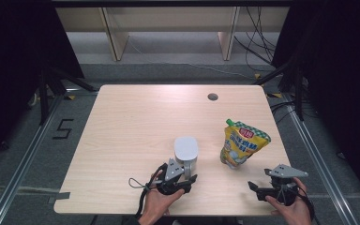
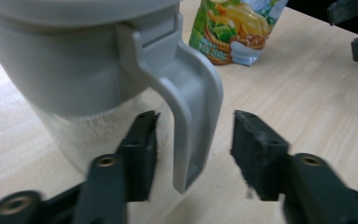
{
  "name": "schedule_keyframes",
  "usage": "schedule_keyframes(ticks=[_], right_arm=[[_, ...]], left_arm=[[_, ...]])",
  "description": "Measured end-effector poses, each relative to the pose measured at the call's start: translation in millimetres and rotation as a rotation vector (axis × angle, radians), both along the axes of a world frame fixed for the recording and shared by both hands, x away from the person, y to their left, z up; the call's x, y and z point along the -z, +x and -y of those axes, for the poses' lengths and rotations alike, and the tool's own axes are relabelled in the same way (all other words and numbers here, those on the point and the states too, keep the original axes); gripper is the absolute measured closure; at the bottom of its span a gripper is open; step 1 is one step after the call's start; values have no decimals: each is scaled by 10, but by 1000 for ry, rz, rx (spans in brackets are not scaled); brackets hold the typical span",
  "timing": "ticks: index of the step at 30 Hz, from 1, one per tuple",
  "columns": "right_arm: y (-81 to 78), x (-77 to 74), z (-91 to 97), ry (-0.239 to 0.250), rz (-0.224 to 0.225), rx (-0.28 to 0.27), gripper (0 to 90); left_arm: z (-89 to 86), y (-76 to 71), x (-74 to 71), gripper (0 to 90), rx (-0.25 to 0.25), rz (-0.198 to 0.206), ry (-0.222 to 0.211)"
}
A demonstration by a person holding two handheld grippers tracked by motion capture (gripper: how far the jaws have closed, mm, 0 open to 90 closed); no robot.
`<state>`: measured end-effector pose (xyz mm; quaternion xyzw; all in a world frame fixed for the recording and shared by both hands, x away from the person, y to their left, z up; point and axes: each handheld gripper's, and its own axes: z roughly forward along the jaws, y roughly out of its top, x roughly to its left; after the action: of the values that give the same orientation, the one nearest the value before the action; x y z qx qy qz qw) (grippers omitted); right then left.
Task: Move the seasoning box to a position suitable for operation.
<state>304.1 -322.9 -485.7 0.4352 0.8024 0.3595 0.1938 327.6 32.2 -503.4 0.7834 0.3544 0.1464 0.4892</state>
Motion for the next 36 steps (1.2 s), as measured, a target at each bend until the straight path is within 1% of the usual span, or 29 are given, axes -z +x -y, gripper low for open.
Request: schedule_keyframes(ticks=[1, 2, 3, 5, 6, 9, 10, 12, 14, 15, 16, 17, 18, 19, 20, 21, 22, 24, 25, 26, 27, 28, 29, 30, 31, 32, 33, 35, 36], right_arm=[[10, 4, 6, -6, 8, -8, 184], [-4, 4, -3, 4, -14, 4, 184], [-8, 4, -2, -1, -17, 6, 184], [4, 1, 7, -9, -4, -5, 185], [11, 3, 7, -6, 1, -8, 186], [-5, 8, -2, 1, -15, 9, 187], [-5, 5, -1, 1, -14, 8, 187], [-2, 8, -4, 18, -10, 4, 187], [4, 12, 13, -2, -4, 1, 186], [-9, 11, 1, 8, -18, 13, 187], [7, 10, 16, -4, -1, -2, 187], [7, 10, 16, -4, -1, -2, 187], [7, 10, 12, -1, -2, -1, 187], [-12, 11, -3, 8, -22, 17, 187], [3, 23, 12, -12, 5, -6, 187], [-11, 10, 0, 7, -18, 15, 187], [13, 13, 24, -13, 11, -10, 187], [-9, 5, 2, 9, -26, 18, 187], [-3, 13, 4, 4, -16, 9, 187], [-13, 9, 2, 5, -22, 15, 188], [-11, 9, 1, 5, -18, 13, 188], [-3, 7, 3, 7, -12, 7, 189], [19, 18, 24, -12, 8, -15, 189], [19, 18, 24, -12, 8, -15, 189], [9, 13, 22, -16, -5, -6, 189], [11, 16, 20, -12, -2, -5, 189], [-11, 4, 5, 3, -26, 19, 189], [0, 16, 5, 19, -29, 3, 189], [-1, 18, 10, 13, -18, 4, 189]], left_arm=[[2, 6, 0, 579, 2, 2, 2], [2, 13, 2, 616, -1, 15, 4], [2, 20, 5, 655, -1, 21, 3], [-5, 18, 6, 699, 9, 15, -9], [-6, 13, 3, 711, 10, 19, -1], [-58, 16, -18, 711, 29, 26, 25], [-77, 7, -10, 709, 28, 15, 5], [-159, 6, -20, 703, 48, 18, 19], [-238, 1, -28, 696, 57, 13, 25], [-277, -3, -32, 691, 58, 9, 29], [-305, -19, -29, 687, 39, -4, 22], [-305, -19, -29, 682, 39, -4, 22], [-373, -32, -39, 677, 41, 0, 34], [-404, -41, -47, 676, 31, 0, 36], [-441, -43, -57, 673, 30, 1, 43], [-482, -33, -67, 672, 36, 15, 54], [-512, -33, -71, 670, 30, 13, 50], [-571, -33, -80, 672, 26, 16, 52], [-600, -33, -81, 673, 23, 20, 57], [-623, -37, -78, 674, 10, 8, 51], [-642, -31, -78, 674, 9, 9, 40], [-681, -17, -88, 674, 18, 16, 65], [-697, -11, -85, 674, 18, 14, 59], [-697, -11, -85, 674, 18, 14, 59], [-724, -16, -89, 674, 1, 11, 64], [-748, -2, -96, 675, 11, 19, 78], [-760, 5, -95, 675, 5, 13, 66], [-816, 24, -108, 676, -4, 31, 105], [-832, 35, -99, 676, -15, 37, 87]])
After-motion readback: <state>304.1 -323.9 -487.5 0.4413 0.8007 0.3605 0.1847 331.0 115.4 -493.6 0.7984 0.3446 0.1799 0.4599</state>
